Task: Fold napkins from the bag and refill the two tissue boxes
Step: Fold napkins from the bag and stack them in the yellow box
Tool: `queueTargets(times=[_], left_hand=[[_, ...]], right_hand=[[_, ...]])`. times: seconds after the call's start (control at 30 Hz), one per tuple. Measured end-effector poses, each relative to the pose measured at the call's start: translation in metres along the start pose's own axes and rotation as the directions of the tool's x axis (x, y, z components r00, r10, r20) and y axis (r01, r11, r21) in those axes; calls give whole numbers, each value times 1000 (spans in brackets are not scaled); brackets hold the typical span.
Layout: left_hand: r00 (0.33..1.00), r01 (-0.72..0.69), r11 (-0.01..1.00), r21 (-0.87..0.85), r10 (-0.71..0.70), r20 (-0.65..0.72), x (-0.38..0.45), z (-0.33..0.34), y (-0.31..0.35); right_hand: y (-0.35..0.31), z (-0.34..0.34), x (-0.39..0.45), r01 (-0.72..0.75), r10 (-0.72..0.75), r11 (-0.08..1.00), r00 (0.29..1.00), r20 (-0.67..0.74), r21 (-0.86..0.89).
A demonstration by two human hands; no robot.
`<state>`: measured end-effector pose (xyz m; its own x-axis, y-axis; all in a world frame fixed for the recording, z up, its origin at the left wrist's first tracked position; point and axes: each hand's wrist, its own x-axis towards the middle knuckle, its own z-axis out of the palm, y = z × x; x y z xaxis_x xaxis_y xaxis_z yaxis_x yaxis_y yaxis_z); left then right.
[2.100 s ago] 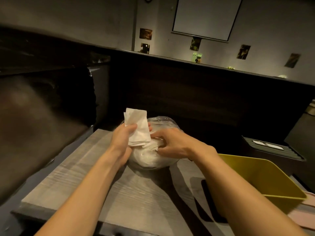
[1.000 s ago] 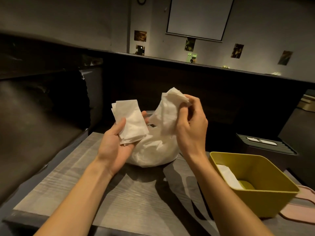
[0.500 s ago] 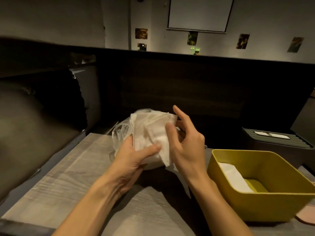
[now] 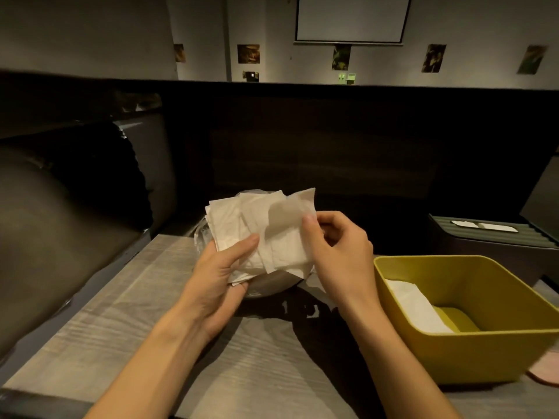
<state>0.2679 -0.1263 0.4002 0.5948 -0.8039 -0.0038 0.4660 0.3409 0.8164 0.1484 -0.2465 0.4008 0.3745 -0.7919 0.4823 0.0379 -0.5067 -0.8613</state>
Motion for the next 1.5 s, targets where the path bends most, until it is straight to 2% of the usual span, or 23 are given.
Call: queueTargets(times=[0.13, 0.33, 0.53, 0.7, 0.83, 0.97, 1.07, 1.17, 1.3, 1.4, 1.5], left_hand=[[1000, -15, 998, 64, 16, -15, -1, 0, -3], [999, -49, 987, 153, 51, -13, -3, 1, -6], [998, -50, 988, 149, 54, -28, -1, 1, -7], [999, -34, 983, 180, 34, 1, -1, -1, -9], [998, -64, 987, 151, 61, 23, -2, 1, -9], [997, -81, 978, 194, 77, 30, -4, 6, -9], [997, -55, 992, 116, 60, -42, -1, 3, -7], [997, -32, 998, -46, 28, -74, 1, 0, 0], [994, -53, 977, -207, 32, -104, 3, -1, 7], [992, -77, 963, -258, 47, -120, 4, -2, 9], [986, -113, 944, -310, 69, -150, 4, -4, 11]], right_hand=[[-2, 3, -3, 27, -24, 999, 995, 92, -32], [-2, 0, -1, -38, 33, 998, 996, 82, 54], [5, -1, 2, 29, -27, 998, 998, 48, -59], [6, 0, -1, -12, 12, 998, 1000, 1, -55], [3, 4, -4, -7, 9, 999, 999, 33, -45], [4, 10, -7, -5, 13, 998, 992, 123, -60], [0, 9, -9, -39, 36, 999, 976, 214, 11], [-1, 5, -5, -73, 49, 995, 953, 300, 71], [0, 3, -3, -106, 86, 994, 919, 384, 30], [-3, 2, -4, -93, 59, 994, 917, 394, 66], [-5, -1, -3, -67, 34, 994, 937, 347, 83]])
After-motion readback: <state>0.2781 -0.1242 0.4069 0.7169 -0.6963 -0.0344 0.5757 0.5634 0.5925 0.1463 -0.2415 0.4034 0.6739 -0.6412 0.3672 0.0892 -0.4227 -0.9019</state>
